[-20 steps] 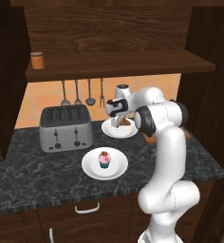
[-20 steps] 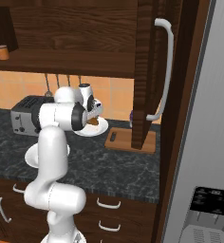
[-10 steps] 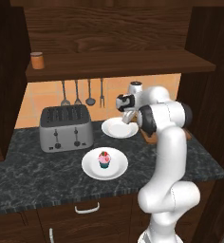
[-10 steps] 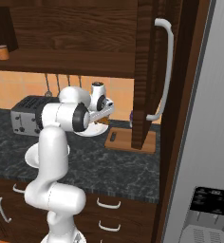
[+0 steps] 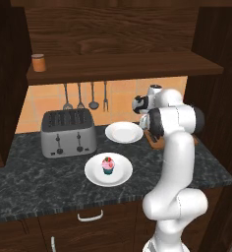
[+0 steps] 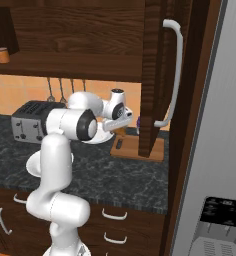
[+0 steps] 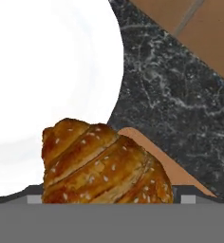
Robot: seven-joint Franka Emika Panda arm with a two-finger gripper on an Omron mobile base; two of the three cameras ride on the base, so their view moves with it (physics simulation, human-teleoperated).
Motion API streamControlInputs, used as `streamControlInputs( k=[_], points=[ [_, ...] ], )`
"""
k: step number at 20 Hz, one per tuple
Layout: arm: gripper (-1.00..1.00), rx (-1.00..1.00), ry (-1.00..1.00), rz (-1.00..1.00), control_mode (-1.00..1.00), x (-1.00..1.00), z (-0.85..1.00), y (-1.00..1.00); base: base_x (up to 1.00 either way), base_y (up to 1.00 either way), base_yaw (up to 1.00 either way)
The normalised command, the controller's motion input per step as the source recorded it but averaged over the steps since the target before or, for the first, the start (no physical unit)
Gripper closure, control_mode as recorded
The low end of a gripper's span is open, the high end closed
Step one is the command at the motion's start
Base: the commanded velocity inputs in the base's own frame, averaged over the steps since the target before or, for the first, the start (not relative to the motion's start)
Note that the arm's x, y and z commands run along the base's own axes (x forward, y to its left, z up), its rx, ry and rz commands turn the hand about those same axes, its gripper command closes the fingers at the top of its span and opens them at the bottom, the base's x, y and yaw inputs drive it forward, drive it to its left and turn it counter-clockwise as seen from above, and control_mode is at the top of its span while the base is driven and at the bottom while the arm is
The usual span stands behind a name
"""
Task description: From the different types of pastries on the counter, select a croissant and place it on the cutting board. Then retrieve a jar of jam from the cabinet and place it alongside the croissant on the cutting board.
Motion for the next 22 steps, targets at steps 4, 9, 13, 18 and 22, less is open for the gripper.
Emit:
streamControlInputs(
  k=[4,9,13,18,22],
  points=[
    [1.00,0.01,0.07,-0.14,-1.00,-0.17,0.00,-0.25,0.00,0.00,0.00],
    [1.00,-0.05,-0.01,-0.08,-1.00,0.00,0.00,-0.23,0.00,0.00,0.00],
    [1.00,-0.14,-0.09,-0.21,-1.00,0.00,0.00,-0.36,0.00,0.00,0.00],
    [1.00,-0.02,-0.04,-0.02,-1.00,0.00,0.00,-0.11,0.00,0.00,0.00],
    [1.00,0.00,0.00,0.00,-1.00,0.00,0.00,-0.79,0.00,0.00,0.00]
  ],
)
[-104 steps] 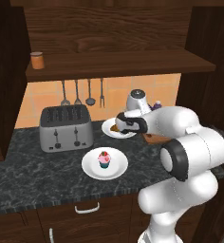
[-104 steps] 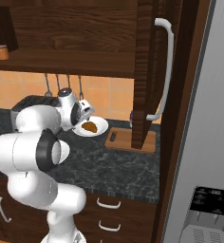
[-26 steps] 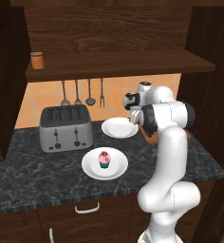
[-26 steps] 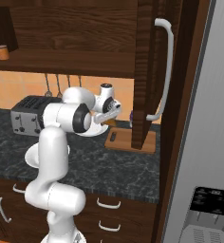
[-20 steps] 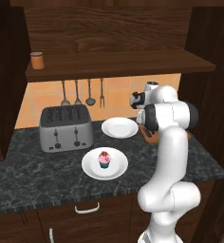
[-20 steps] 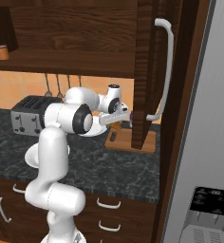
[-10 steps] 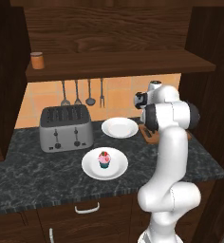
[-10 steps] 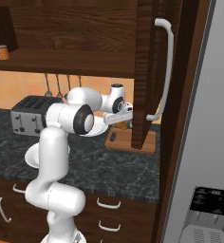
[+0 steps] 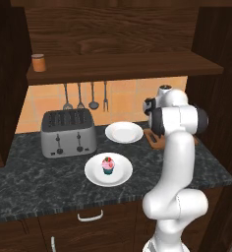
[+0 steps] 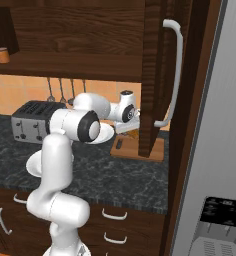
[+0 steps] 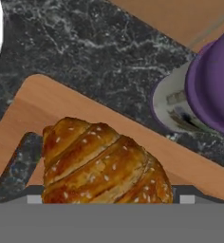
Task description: From the different types of pastries on the counter, select a croissant and place it on the cutting board. Then retrieve a jar of jam from the cabinet and place it alongside the croissant on the cutting board.
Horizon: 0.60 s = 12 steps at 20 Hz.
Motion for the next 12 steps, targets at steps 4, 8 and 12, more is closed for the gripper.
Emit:
streamControlInputs(
  k=[4,8,12],
  points=[
    [1.00,0.00,0.00,0.00,-1.00,0.00,0.00,-0.99,0.00,0.00,0.00],
    [1.00,0.00,0.00,0.00,-1.00,-0.05,0.00,-0.42,0.00,0.00,0.00],
    [1.00,0.00,0.06,0.00,-1.00,0.00,-0.11,-0.08,0.00,0.00,0.00]
  ],
)
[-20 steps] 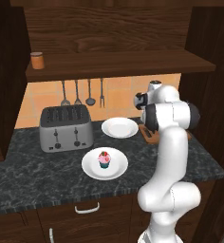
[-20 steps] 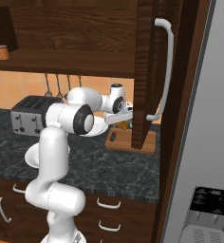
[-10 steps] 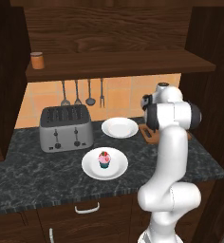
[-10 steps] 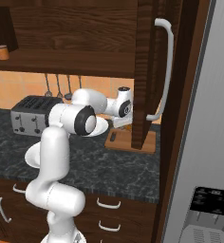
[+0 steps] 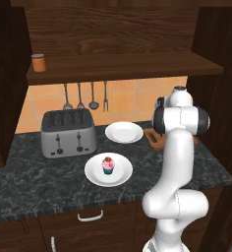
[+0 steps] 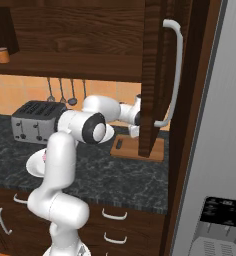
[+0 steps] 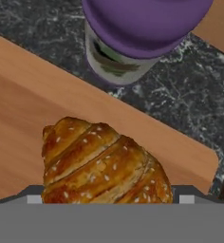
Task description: From the different types of pastries on the counter, select a croissant and place it on the cutting board. Then retrieve a jar of jam from the cabinet and place it alongside the croissant on the cutting board.
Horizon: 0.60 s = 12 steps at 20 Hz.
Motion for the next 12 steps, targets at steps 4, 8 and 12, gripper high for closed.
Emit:
streamControlInputs(
  k=[4,8,12],
  points=[
    [1.00,0.00,0.09,0.00,-1.00,-0.11,-0.27,-0.09,0.00,0.00,0.00],
    [1.00,0.00,0.04,0.00,-1.00,-0.12,-0.23,-0.18,0.00,0.00,0.00],
    [1.00,0.00,0.01,0.00,-1.00,-0.03,0.00,-0.38,0.00,0.00,0.00]
  ],
)
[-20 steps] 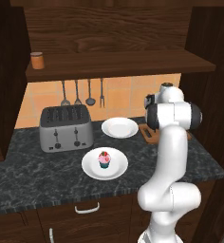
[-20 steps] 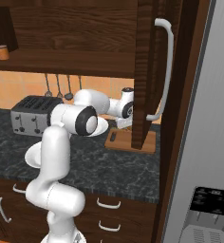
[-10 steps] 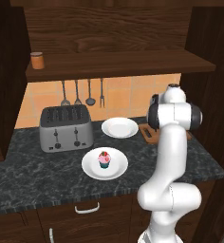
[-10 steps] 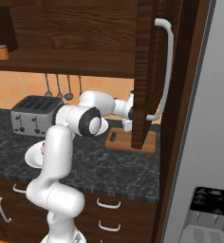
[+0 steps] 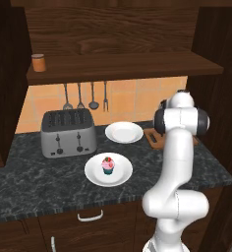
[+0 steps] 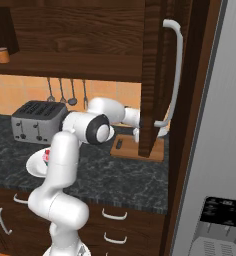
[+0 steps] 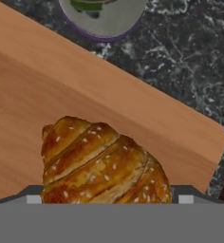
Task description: From the different types of pastries on the counter, select a croissant and place it on the cutting board. Then retrieve a jar of jam from the cabinet and place it alongside the croissant on the cutting board.
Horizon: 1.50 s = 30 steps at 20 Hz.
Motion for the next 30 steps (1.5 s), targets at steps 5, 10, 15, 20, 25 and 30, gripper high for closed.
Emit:
streamControlInputs(
  k=[5,10,15,20,25,30],
  points=[
    [1.00,0.00,0.00,0.00,-1.00,-0.09,-0.01,-0.25,0.00,0.00,0.00],
    [1.00,0.00,0.08,0.00,-1.00,-0.06,-0.26,0.00,0.00,0.00,0.00],
    [1.00,0.00,0.07,0.00,-1.00,-0.04,-0.20,0.00,0.00,0.00,0.00],
    [1.00,0.02,0.08,0.00,-1.00,-0.25,-0.74,0.00,0.00,0.00,0.00],
    [-1.00,0.01,0.10,0.00,-1.00,-0.38,-0.67,0.08,0.00,0.00,0.00],
    [-1.00,0.05,0.12,0.00,-1.00,-0.51,-0.54,0.00,0.00,0.00,0.00]
  ],
)
